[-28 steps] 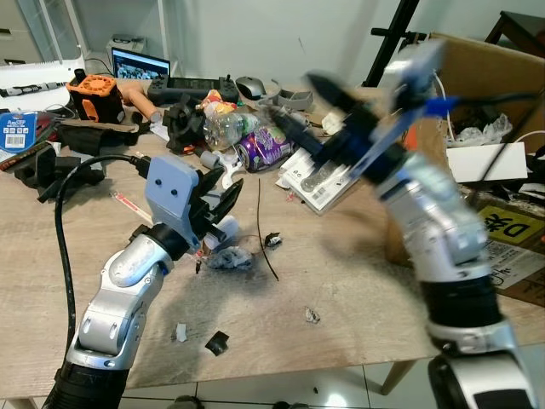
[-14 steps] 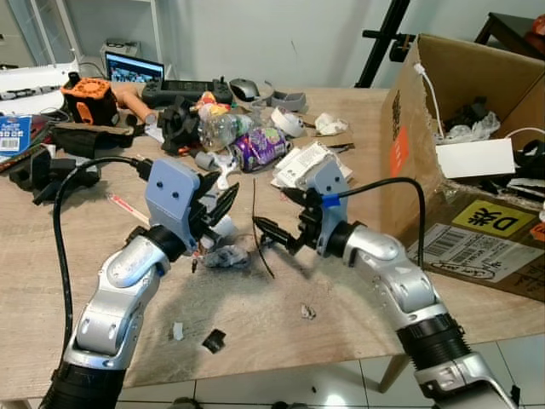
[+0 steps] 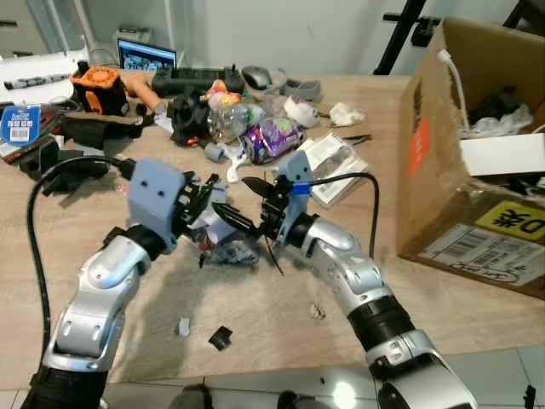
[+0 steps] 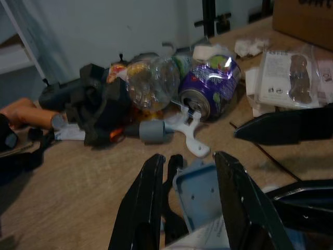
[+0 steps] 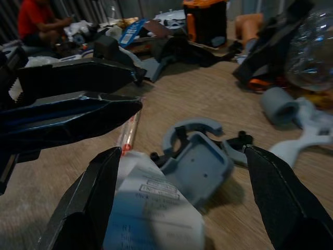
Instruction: Picking trash to rubbish bin
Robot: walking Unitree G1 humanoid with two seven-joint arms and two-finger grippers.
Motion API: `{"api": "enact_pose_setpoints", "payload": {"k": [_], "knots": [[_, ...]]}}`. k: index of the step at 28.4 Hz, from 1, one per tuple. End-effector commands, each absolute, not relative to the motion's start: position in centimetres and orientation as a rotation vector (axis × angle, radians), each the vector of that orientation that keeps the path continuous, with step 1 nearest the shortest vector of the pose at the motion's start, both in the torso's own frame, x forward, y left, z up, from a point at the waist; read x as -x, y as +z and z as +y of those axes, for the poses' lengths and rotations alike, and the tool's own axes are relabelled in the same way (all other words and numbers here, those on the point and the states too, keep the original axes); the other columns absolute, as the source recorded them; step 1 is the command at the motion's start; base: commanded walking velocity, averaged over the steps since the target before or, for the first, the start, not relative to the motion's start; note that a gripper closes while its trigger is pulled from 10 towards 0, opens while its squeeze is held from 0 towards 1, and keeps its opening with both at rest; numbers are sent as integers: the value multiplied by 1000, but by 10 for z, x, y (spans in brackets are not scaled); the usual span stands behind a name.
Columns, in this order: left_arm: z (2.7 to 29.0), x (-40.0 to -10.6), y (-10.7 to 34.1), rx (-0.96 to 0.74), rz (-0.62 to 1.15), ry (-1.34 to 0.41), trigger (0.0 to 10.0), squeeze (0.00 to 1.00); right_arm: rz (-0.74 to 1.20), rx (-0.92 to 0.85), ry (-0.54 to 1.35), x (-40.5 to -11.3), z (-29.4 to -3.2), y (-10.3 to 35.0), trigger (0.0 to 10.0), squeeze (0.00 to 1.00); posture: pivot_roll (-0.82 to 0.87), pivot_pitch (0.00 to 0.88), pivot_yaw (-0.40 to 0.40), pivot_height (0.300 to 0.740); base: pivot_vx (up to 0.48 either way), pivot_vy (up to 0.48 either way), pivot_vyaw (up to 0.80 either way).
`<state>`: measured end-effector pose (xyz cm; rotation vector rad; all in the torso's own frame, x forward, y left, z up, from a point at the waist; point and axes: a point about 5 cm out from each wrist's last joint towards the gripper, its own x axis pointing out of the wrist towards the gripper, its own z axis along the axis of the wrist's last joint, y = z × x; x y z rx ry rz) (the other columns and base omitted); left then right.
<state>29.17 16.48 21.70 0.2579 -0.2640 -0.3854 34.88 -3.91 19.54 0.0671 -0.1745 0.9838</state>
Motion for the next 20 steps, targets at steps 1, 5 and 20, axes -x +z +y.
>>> {"api": "enact_pose_setpoints", "payload": {"k": [1,5,20], "knots": [[167,-287,217,-268,-257,-383,10000,0,-180,-88,1018,-347,-33,193,10000,0,137,297,-26,740,0,0,0],[173,-282,221,-277,-265,-352,10000,0,-177,-79,1110,-346,-16,186,10000,0,152,329,-33,740,0,0,0],[180,-274,220,-277,-240,-320,10000,0,-80,23,1145,-349,-16,163,7922,0,151,351,-48,740,0,0,0]]}}
